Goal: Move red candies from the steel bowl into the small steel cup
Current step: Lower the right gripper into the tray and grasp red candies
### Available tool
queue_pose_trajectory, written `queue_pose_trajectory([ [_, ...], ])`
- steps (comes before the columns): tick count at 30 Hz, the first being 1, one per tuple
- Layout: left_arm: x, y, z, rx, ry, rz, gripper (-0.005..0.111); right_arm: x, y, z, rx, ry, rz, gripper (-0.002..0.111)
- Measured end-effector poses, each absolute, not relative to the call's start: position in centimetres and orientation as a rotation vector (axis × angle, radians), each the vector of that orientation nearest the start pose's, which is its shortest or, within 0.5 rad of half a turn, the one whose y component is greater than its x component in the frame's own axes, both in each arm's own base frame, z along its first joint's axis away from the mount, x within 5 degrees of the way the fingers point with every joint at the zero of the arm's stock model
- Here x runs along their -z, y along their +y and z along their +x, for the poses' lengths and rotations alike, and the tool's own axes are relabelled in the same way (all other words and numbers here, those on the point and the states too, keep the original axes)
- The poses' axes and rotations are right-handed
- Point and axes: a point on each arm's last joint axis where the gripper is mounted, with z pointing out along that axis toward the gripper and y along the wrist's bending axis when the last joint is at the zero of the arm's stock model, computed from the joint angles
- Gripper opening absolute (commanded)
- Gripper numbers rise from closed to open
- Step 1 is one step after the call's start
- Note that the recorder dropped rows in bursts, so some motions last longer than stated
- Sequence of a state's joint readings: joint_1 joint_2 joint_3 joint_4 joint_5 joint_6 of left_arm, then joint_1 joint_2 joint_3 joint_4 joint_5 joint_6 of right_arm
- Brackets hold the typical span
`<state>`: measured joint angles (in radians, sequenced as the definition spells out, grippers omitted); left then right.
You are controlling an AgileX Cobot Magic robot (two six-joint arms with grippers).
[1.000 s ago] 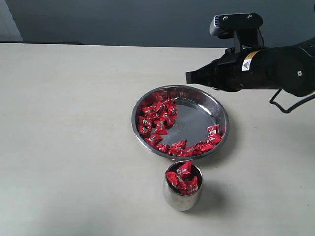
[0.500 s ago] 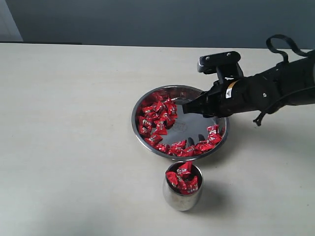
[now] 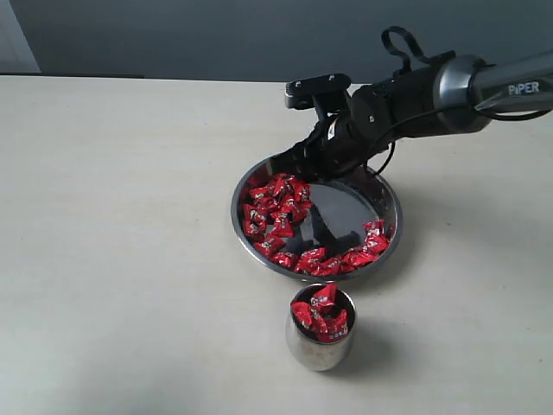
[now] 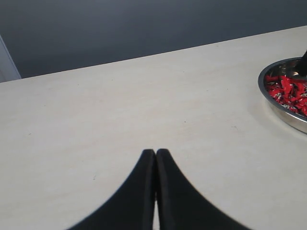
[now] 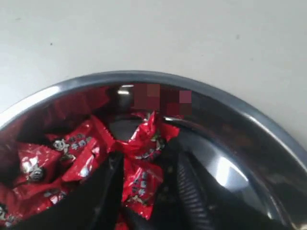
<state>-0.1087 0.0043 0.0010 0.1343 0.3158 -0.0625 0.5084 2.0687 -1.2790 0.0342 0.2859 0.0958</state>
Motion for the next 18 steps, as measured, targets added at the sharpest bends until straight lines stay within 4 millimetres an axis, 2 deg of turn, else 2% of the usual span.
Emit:
queue_pose_trajectory([
  [6, -18.4, -0.2, 5.4, -0.006, 1.797, 0.127, 0.0, -10.2, 21.5, 37.1, -0.315, 2.625, -0.455, 0.037],
  [13, -18.4, -0.2, 5.4, -0.006, 1.797, 0.127, 0.0, -10.1, 21.7, 37.4, -0.321, 2.609, -0.452, 0.036],
  [16, -18.4, -0.2, 5.4, -0.006, 1.797, 0.127, 0.0, -10.1, 21.7, 37.4, -0.32, 2.61, -0.453, 0.022],
  [17, -18.4, -0.2, 5.4, -0.006, 1.797, 0.127, 0.0, -10.1, 21.7, 37.4, -0.321, 2.614, -0.454, 0.015],
  [18, -18.4, -0.2, 5.4, -0.006, 1.797, 0.127, 0.0, -10.3, 21.7, 37.3, -0.322, 2.613, -0.455, 0.003],
])
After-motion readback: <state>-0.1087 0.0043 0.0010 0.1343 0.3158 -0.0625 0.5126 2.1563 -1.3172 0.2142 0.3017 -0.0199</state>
